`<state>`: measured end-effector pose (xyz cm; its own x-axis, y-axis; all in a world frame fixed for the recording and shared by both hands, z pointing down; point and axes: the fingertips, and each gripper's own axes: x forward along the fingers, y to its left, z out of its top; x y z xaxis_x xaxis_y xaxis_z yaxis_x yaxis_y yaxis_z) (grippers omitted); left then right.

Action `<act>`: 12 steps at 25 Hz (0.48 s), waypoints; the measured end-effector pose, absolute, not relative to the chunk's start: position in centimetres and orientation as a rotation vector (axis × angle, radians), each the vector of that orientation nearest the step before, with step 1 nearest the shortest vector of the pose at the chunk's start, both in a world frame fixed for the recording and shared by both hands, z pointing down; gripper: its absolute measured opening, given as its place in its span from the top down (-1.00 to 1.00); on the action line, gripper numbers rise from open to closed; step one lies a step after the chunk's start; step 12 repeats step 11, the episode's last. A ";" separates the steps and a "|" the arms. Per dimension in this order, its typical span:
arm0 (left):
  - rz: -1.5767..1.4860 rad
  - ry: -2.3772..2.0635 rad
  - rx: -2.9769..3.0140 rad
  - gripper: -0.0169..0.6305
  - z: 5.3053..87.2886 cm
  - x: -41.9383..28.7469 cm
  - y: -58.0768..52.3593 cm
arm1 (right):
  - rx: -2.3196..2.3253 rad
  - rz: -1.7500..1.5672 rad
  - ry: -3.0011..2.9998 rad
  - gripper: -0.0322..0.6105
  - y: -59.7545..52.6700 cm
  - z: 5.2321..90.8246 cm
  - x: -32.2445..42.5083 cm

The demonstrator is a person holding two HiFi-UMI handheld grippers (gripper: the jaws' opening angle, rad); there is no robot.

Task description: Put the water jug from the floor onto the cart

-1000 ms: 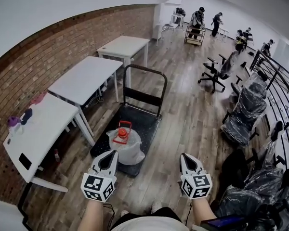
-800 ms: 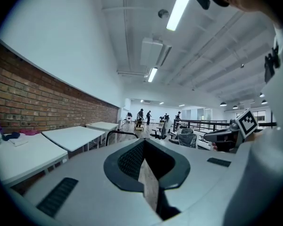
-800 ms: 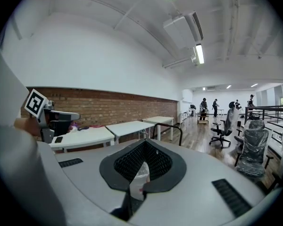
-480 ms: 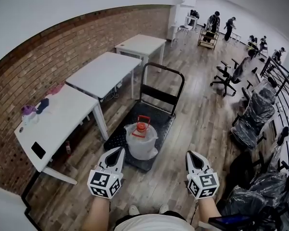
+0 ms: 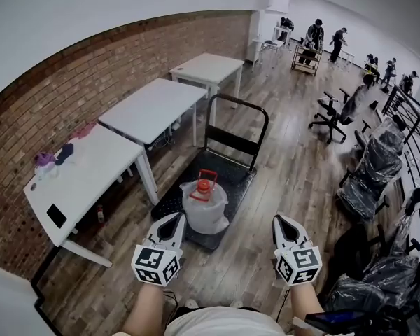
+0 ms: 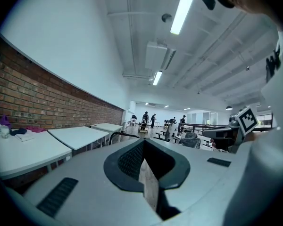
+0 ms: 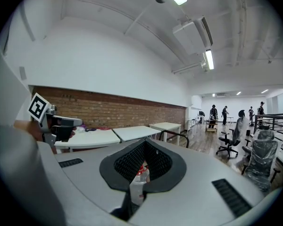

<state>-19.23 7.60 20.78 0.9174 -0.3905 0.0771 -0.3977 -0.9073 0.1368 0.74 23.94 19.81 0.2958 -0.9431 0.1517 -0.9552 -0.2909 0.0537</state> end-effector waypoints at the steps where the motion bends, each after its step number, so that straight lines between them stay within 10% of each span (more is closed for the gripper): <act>1: 0.072 -0.602 2.932 0.95 20.7 -19.0 7.7 | 2.420 0.130 -1.782 0.89 24.1 19.6 0.9; 12: 0.065 -0.592 2.951 0.95 20.3 -17.9 7.3 | 2.414 0.107 -1.789 0.89 23.4 19.3 1.4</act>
